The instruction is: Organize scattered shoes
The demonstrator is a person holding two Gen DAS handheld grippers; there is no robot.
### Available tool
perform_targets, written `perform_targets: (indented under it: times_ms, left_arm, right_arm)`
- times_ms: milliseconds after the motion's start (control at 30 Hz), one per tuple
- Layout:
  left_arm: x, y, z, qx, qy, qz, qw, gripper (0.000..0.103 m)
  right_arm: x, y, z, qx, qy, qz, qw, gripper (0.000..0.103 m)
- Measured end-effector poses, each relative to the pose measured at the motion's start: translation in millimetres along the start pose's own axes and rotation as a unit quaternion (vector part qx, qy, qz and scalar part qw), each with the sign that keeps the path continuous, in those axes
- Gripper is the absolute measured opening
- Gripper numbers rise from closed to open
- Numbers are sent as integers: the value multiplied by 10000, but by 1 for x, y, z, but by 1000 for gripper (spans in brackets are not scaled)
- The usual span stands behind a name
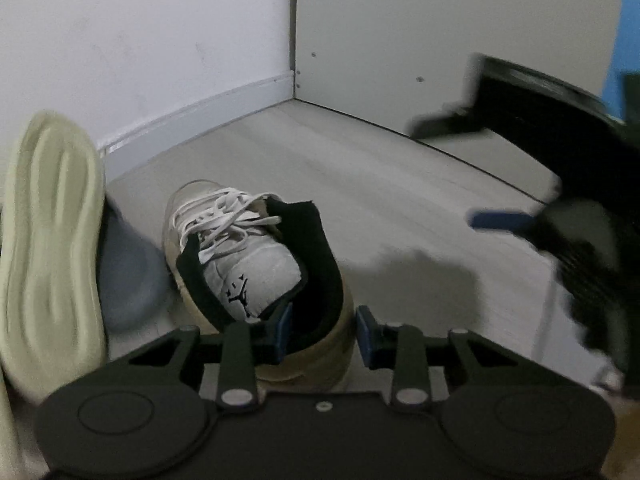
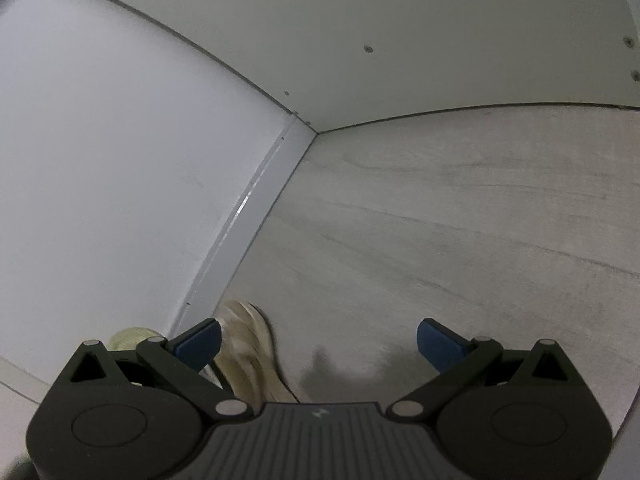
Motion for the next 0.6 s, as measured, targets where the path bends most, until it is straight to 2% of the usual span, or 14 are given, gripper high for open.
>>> perform_targets:
  times_ms: [100, 267, 333, 433, 500, 567, 600]
  left_arm:
    - [-20, 24, -29, -76, 377, 48, 9992, 34]
    - [-34, 46, -56, -130, 1069, -258, 9939, 29]
    - [-31, 56, -66, -264, 1462, -455, 9878, 26]
    - [-21, 87, -81, -778, 1925, -514, 9769, 27]
    - [-13, 119, -92, -1204, 2036, -312, 9711, 36]
    - [-5, 152, -103, -1624, 2024, 20, 9657, 58]
    - [4, 175, -116, -1762, 1925, 387, 9646, 60]
  right_arm:
    - [5, 5, -1, -54, 133, -31, 9999, 103]
    - [17, 15, -8, -54, 416, 1, 9991, 103]
    - [23, 20, -15, -81, 597, 26, 9982, 103]
    - [25, 20, -35, 139, 814, 6, 9966, 103]
    - [30, 21, -43, 235, 935, 29, 9953, 103]
    - [45, 33, -52, 183, 1464, -82, 9890, 103]
    - [52, 40, -56, 113, 1780, -177, 9838, 101]
Point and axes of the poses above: each gripper's, at about its wrist camera, not at the fingertips, and y roughly against the way its jaws point, x to its left, z to its top, the point moved 8 cm from there along -y, roughly the way its jaws point, and after that the axes turned 5 degrees about x, right-handed, at the moved point
